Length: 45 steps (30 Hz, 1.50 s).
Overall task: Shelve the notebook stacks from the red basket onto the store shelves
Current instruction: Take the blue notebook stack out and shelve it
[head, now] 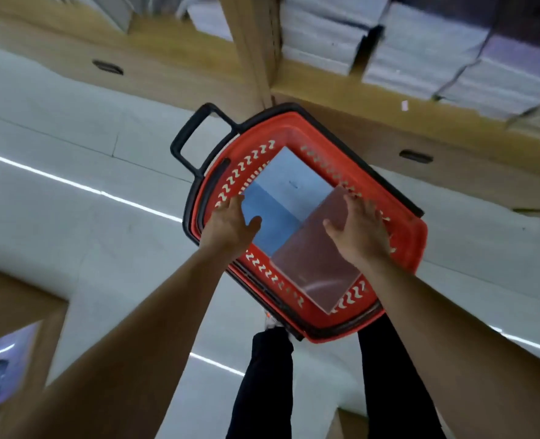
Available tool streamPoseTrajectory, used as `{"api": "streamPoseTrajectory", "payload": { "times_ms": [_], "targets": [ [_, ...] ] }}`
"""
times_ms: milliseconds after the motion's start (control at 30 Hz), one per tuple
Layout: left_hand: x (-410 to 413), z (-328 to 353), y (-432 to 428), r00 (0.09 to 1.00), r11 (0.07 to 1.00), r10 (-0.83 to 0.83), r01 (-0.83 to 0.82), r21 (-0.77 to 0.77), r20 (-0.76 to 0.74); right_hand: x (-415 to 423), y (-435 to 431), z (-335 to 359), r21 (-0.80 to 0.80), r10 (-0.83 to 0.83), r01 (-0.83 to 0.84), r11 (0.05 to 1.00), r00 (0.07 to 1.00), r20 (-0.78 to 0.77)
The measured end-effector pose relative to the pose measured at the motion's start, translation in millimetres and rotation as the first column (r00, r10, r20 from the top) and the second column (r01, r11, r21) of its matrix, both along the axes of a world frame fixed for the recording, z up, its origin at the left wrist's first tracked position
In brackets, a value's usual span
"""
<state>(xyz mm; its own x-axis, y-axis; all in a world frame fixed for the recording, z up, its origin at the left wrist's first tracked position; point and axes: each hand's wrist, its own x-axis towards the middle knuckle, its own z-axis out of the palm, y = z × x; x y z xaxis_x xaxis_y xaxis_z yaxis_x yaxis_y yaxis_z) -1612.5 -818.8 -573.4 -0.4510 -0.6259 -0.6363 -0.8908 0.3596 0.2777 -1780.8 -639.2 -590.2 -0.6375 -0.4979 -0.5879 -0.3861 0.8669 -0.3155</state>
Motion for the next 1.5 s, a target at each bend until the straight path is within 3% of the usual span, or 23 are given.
{"api": "streamPoseTrajectory", "payload": {
  "times_ms": [167,267,367,567,800,1067,1500],
  "targets": [
    [-12,-83,-9,1.0,1.0,-0.021,0.021,-0.006,0.019,7,-5,-90,0.03,0.135,-0.133,0.991,0.986,-0.097],
    [-22,-125,-18,0.999,0.999,0.043,-0.043,0.007,0.022,16,0,-130,0.004,0.122,-0.123,0.992,0.985,-0.123],
    [-31,-160,-28,0.996,0.998,0.062,-0.061,-0.018,0.06,26,14,-156,-0.097,0.097,-0.117,0.988,0.977,-0.191],
    [-41,-197,-41,0.989,0.987,0.15,-0.151,0.054,0.016,31,18,-175,-0.101,0.099,-0.137,0.985,0.945,-0.312],
    [-44,-202,-46,0.987,0.982,0.161,-0.163,0.1,0.028,30,17,-178,-0.082,0.121,-0.154,0.985,0.942,-0.314],
    [-33,-186,-39,0.996,0.996,0.086,-0.086,0.002,0.004,30,16,-179,-0.06,0.139,-0.17,0.984,0.929,-0.344],
    [-26,-156,-61,0.988,0.921,0.056,0.005,0.391,-0.144,29,15,-181,-0.014,0.163,-0.178,0.984,0.926,-0.339]
  ]
}}
